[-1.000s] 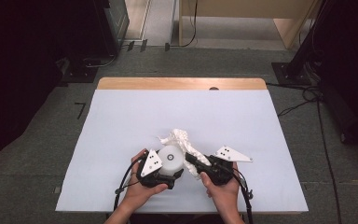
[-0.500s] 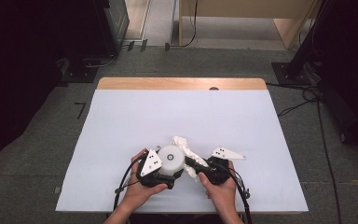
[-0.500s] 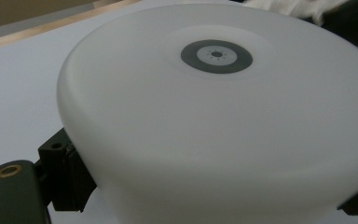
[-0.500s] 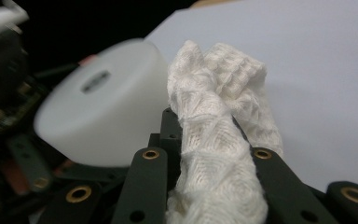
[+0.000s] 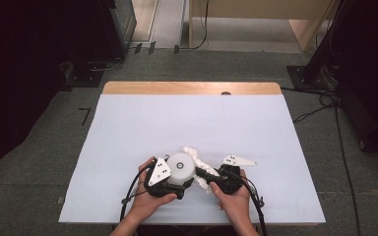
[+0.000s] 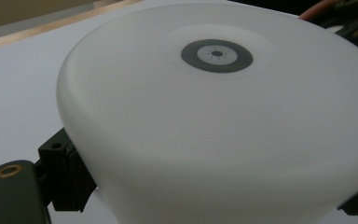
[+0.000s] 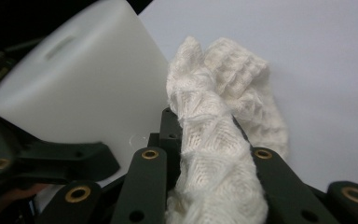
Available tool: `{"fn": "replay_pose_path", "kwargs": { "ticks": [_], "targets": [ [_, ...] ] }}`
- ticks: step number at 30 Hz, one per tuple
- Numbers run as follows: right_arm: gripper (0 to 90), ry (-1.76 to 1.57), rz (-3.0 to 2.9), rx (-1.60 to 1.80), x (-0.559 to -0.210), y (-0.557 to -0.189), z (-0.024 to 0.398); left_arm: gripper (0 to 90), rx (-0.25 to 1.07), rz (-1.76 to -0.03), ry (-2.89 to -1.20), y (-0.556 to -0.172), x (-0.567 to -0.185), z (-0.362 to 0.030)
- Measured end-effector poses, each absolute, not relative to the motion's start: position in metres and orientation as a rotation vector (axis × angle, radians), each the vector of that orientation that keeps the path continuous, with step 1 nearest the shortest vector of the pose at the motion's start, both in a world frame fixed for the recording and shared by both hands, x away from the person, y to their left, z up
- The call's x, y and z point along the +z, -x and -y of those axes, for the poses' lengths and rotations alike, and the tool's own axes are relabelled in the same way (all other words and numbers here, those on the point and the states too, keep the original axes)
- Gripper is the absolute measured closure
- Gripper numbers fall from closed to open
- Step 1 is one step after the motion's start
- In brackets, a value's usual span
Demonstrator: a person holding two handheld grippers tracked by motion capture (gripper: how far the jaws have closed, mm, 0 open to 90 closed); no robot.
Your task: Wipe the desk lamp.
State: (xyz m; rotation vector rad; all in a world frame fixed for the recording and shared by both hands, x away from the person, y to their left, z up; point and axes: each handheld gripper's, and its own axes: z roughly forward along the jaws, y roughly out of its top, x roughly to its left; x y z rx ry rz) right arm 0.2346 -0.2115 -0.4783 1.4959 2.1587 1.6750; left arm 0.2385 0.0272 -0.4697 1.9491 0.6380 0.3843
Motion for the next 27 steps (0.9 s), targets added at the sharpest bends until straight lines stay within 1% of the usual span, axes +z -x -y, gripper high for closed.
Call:
{"fn": "replay_pose_path", "kwargs": {
  "ticks": [3,8,11,15,17,19,24,26,27],
  "targets": [
    [76.5,-1.529,-2.172,1.66,-0.485,-0.236,0.211,8.5,0.383,-0.636,-1.951,-0.239,-0.47,-0.027],
    [76.0,-1.503,-2.139,1.67,-0.479,-0.237,0.215,8.2,0.384,-0.636,-1.949,-0.238,-0.469,-0.028],
    [76.0,-1.505,-2.087,1.678,-0.475,-0.237,0.223,5.1,0.424,-0.678,-1.937,-0.233,-0.467,-0.026],
    [76.0,-1.503,-2.055,1.676,-0.473,-0.237,0.228,4.6,0.496,-0.784,-1.925,-0.226,-0.463,-0.016],
    [76.0,-1.505,-2.045,1.68,-0.472,-0.237,0.229,4.8,0.536,-0.849,-1.931,-0.223,-0.466,-0.009],
    [76.0,-1.499,-2.046,1.674,-0.472,-0.236,0.228,7.0,0.562,-0.885,-1.919,-0.22,-0.469,-0.006],
    [76.0,-1.474,-2.063,1.663,-0.472,-0.235,0.224,8.3,0.537,-0.861,-1.927,-0.223,-0.468,-0.01],
    [76.0,-1.472,-2.064,1.662,-0.472,-0.234,0.222,8.4,0.529,-0.834,-1.934,-0.225,-0.468,-0.012],
    [76.0,-1.469,-2.067,1.659,-0.471,-0.234,0.221,8.4,0.534,-0.789,-1.95,-0.227,-0.467,-0.014]
  ]
}}
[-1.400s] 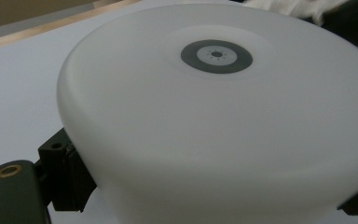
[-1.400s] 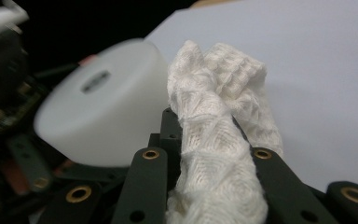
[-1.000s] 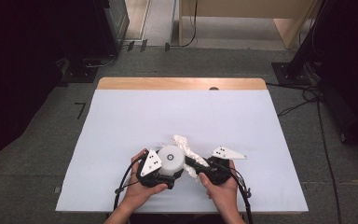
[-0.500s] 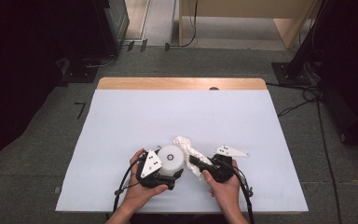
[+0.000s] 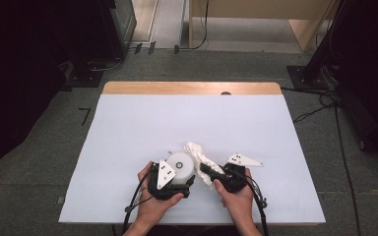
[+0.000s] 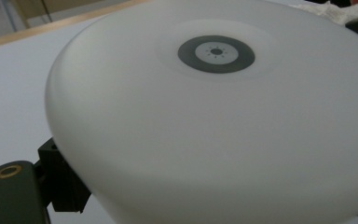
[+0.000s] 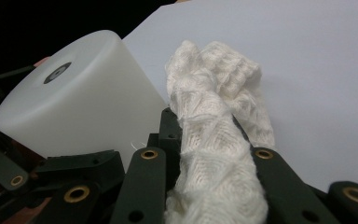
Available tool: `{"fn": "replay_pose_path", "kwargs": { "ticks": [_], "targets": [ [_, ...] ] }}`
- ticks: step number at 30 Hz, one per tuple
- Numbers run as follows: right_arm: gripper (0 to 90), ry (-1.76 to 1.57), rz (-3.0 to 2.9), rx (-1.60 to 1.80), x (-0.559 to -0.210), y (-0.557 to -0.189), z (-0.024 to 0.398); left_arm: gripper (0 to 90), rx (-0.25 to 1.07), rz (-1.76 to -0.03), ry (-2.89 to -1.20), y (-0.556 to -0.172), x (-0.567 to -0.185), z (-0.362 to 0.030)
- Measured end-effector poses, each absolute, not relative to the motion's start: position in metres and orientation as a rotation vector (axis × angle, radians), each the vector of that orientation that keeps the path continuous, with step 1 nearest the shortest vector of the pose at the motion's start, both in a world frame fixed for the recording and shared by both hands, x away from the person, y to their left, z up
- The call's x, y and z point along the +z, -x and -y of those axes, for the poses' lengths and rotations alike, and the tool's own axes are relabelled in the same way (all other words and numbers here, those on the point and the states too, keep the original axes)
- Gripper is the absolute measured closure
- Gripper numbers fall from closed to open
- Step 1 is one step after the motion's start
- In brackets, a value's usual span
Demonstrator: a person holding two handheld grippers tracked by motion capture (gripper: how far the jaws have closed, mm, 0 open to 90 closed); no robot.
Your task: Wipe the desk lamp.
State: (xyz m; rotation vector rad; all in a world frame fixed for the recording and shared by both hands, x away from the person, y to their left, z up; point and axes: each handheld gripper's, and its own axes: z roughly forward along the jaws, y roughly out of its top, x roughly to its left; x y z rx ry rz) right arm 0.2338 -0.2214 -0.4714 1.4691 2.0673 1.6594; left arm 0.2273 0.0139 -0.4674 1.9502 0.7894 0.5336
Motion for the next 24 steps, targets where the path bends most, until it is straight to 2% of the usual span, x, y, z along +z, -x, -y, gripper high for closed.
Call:
{"fn": "replay_pose_path", "kwargs": {
  "ticks": [2,6,11,20,24],
  "targets": [
    [76.0,-1.454,-2.064,1.666,-0.47,-0.233,0.22,8.4,0.566,-0.702,-1.963,-0.232,-0.464,-0.021],
    [76.0,-1.42,-2.053,1.687,-0.465,-0.231,0.217,8.5,0.443,-0.656,-1.929,-0.244,-0.458,-0.041],
    [76.0,-1.395,-2.047,1.706,-0.46,-0.228,0.214,8.5,0.385,-0.601,-1.986,-0.245,-0.468,-0.036],
    [76.1,-1.271,-1.968,1.809,-0.434,-0.215,0.21,8.5,0.366,-0.603,-1.987,-0.246,-0.47,-0.033],
    [76.3,-1.267,-1.992,1.771,-0.438,-0.214,0.205,8.5,0.362,-0.604,-1.987,-0.246,-0.47,-0.033]
  ]
}}
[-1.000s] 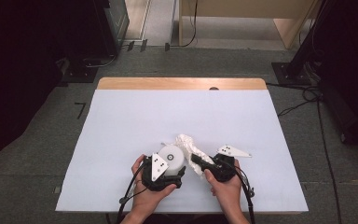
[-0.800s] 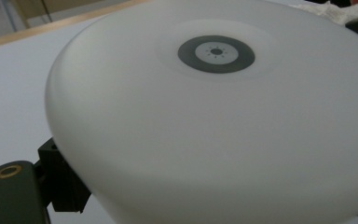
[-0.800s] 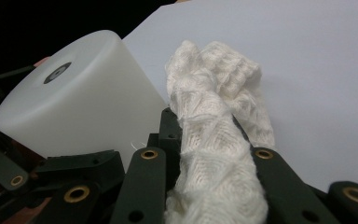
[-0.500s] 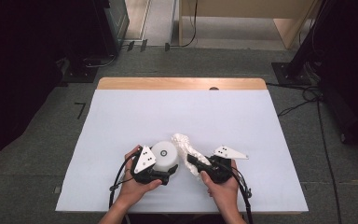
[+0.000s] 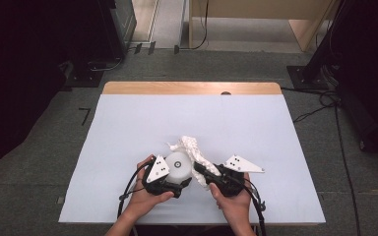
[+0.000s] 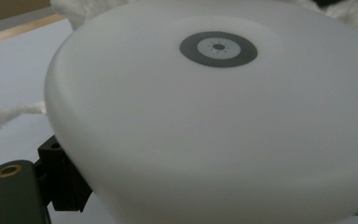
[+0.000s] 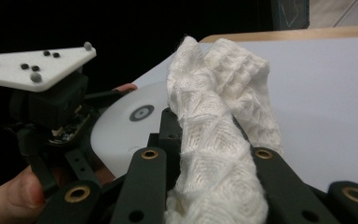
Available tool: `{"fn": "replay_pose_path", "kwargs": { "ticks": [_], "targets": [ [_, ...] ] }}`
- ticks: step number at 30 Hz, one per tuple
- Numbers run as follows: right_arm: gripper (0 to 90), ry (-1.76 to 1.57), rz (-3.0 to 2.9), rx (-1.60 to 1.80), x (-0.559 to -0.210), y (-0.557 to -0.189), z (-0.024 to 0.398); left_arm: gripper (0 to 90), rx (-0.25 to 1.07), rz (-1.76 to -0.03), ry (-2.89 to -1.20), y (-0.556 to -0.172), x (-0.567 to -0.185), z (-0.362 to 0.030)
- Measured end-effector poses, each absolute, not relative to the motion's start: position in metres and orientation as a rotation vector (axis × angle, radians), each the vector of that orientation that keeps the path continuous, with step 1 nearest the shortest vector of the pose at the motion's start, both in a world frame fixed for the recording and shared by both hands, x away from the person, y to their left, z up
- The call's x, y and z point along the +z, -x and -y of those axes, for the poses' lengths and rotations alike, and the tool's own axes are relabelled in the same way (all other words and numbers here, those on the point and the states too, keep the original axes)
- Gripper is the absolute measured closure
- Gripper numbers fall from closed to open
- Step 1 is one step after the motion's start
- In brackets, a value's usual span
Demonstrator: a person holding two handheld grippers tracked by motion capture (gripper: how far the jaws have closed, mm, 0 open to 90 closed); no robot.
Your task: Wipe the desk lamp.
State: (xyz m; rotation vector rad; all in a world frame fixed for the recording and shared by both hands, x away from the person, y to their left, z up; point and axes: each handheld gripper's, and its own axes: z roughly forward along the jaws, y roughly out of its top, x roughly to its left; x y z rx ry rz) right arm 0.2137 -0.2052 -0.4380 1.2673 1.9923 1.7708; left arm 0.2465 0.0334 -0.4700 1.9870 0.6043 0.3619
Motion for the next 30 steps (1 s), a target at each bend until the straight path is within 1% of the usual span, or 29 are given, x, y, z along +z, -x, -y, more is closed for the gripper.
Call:
{"fn": "replay_pose_path", "kwargs": {
  "ticks": [4,11,15,17,21,23,30],
  "targets": [
    [76.4,-1.314,-2.016,1.752,-0.45,-0.217,0.204,8.5,0.358,-0.605,-1.987,-0.247,-0.47,-0.034],
    [76.6,-1.415,-2.112,1.659,-0.482,-0.228,0.202,8.5,0.354,-0.599,-1.99,-0.247,-0.47,-0.034],
    [76.6,-1.404,-2.107,1.66,-0.477,-0.229,0.203,8.5,0.353,-0.602,-1.99,-0.247,-0.47,-0.034],
    [76.6,-1.383,-2.081,1.7,-0.469,-0.227,0.204,8.4,0.354,-0.602,-1.989,-0.247,-0.471,-0.034],
    [76.6,-1.286,-2.023,1.796,-0.44,-0.22,0.209,8.4,0.353,-0.603,-1.988,-0.247,-0.471,-0.034],
    [76.5,-1.272,-2.036,1.79,-0.438,-0.22,0.209,8.5,0.353,-0.604,-1.989,-0.247,-0.471,-0.034],
    [76.5,-1.43,-2.167,1.675,-0.476,-0.234,0.207,8.4,0.351,-0.604,-1.989,-0.248,-0.471,-0.034]
  ]
}}
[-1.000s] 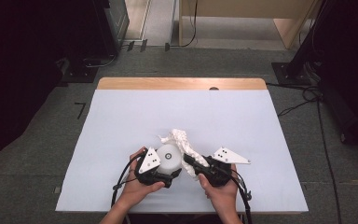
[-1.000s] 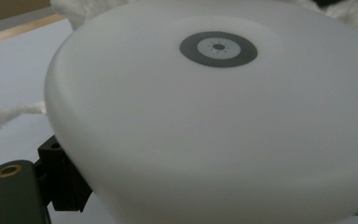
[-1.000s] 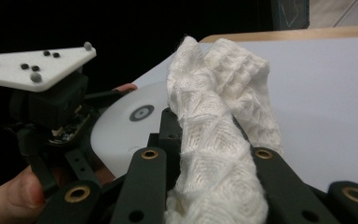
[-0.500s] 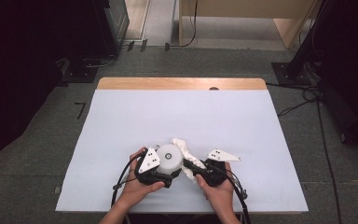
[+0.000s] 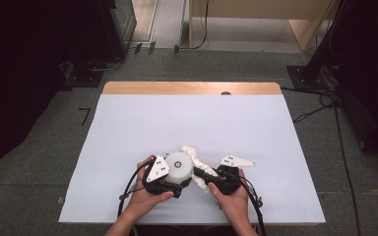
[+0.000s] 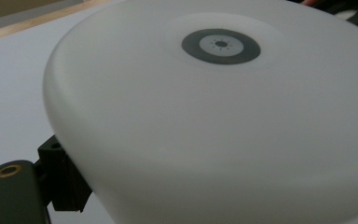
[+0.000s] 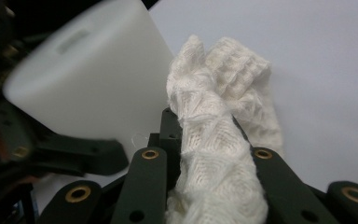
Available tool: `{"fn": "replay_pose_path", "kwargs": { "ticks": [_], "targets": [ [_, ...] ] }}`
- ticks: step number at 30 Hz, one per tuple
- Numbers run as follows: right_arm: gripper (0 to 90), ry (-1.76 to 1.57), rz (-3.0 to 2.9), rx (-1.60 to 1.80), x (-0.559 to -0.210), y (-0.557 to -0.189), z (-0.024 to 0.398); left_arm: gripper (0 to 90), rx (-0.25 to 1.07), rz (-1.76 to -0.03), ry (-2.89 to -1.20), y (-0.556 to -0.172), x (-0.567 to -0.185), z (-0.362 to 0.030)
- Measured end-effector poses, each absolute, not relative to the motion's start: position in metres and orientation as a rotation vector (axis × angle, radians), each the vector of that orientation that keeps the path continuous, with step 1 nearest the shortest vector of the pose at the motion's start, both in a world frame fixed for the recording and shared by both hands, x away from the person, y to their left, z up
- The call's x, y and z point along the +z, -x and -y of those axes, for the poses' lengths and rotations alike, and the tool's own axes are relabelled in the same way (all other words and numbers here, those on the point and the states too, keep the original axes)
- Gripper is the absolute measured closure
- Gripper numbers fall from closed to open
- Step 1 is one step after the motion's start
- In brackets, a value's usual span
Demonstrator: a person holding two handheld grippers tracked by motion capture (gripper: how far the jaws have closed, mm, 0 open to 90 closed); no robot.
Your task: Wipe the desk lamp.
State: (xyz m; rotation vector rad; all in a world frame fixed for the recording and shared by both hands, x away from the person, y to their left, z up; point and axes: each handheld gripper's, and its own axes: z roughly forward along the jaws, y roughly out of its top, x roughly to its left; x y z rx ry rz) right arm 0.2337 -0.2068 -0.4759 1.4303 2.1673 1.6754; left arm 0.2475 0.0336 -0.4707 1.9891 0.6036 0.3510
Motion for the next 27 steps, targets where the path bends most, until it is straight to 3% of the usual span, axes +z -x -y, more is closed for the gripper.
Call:
{"fn": "replay_pose_path", "kwargs": {
  "ticks": [9,11,16,21,25,27],
  "targets": [
    [76.3,-1.425,-2.179,1.635,-0.484,-0.236,0.208,8.0,0.367,-0.612,-1.98,-0.246,-0.471,-0.033],
    [76.2,-1.43,-2.14,1.646,-0.482,-0.236,0.212,3.4,0.396,-0.644,-1.966,-0.243,-0.47,-0.032],
    [76.2,-1.458,-2.056,1.649,-0.477,-0.237,0.225,0.6,0.453,-0.795,-1.909,-0.235,-0.465,-0.024],
    [76.2,-1.455,-2.03,1.638,-0.476,-0.236,0.228,6.9,0.596,-0.952,-1.871,-0.219,-0.467,-0.005],
    [76.2,-1.433,-2.032,1.638,-0.475,-0.235,0.226,8.4,0.563,-0.91,-1.882,-0.223,-0.467,-0.011],
    [76.2,-1.431,-2.032,1.644,-0.474,-0.234,0.226,8.5,0.532,-0.807,-1.93,-0.231,-0.465,-0.017]
  ]
}}
